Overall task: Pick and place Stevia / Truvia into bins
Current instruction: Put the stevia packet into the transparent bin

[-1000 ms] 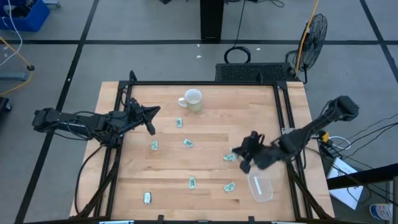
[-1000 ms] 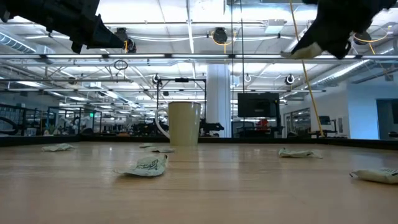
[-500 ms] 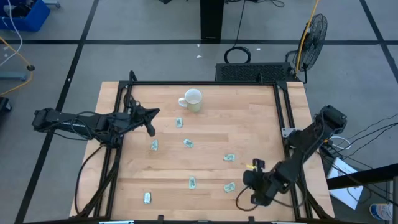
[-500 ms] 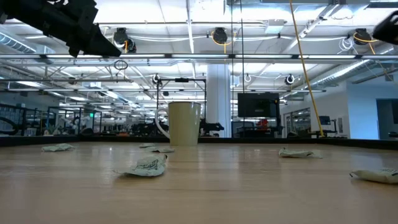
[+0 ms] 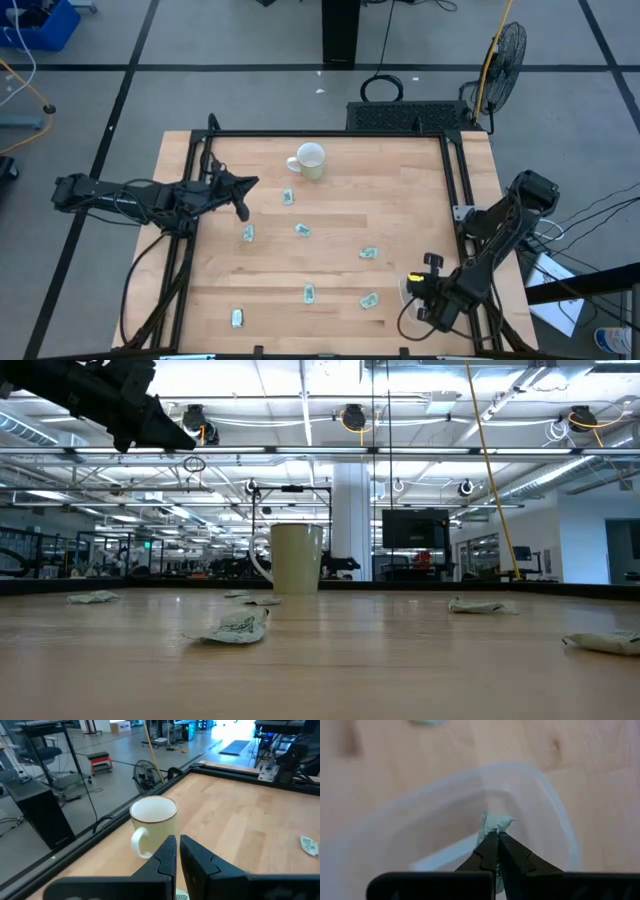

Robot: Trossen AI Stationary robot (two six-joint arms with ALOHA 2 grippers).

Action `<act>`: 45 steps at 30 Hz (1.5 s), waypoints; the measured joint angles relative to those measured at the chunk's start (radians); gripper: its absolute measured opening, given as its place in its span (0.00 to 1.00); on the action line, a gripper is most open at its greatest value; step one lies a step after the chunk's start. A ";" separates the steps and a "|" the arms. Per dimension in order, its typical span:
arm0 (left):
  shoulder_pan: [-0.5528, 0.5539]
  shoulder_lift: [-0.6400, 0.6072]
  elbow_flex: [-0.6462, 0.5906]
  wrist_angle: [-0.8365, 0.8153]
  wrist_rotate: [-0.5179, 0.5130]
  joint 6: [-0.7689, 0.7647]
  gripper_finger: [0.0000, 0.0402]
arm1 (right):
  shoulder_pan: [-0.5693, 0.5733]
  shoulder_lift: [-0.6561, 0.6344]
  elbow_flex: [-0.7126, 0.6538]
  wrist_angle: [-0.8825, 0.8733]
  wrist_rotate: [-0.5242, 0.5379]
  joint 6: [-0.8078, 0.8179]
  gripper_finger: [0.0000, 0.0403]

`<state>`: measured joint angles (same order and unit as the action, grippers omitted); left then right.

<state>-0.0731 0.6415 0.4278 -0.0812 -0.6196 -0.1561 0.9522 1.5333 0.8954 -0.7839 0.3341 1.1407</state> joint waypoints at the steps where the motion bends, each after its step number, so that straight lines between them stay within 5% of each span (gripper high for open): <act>1: 0.000 0.000 0.000 0.001 -0.001 0.000 0.08 | -0.001 0.000 -0.023 0.007 0.000 0.004 0.00; 21: 0.000 0.000 0.000 0.003 -0.002 -0.004 0.08 | -0.067 -0.002 -0.095 0.051 -0.001 0.051 0.22; 25: 0.000 0.000 0.000 0.003 -0.002 -0.005 0.08 | -0.094 -0.022 -0.094 0.056 -0.097 0.018 0.27; 36: 0.000 0.000 0.000 0.007 -0.001 -0.033 0.08 | -0.192 -0.261 -0.087 0.169 -0.126 -0.046 0.27; 41: 0.000 0.031 0.000 -0.013 0.052 -0.029 0.08 | -0.218 -0.365 -0.087 0.330 -0.038 -0.148 0.27; 45: 0.000 0.125 0.000 -0.051 0.096 -0.065 0.08 | -0.227 -0.409 -0.087 0.471 0.108 -0.396 0.27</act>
<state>-0.0734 0.7666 0.4278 -0.1326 -0.5240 -0.2213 0.7249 1.1243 0.8085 -0.3133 0.4425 0.7443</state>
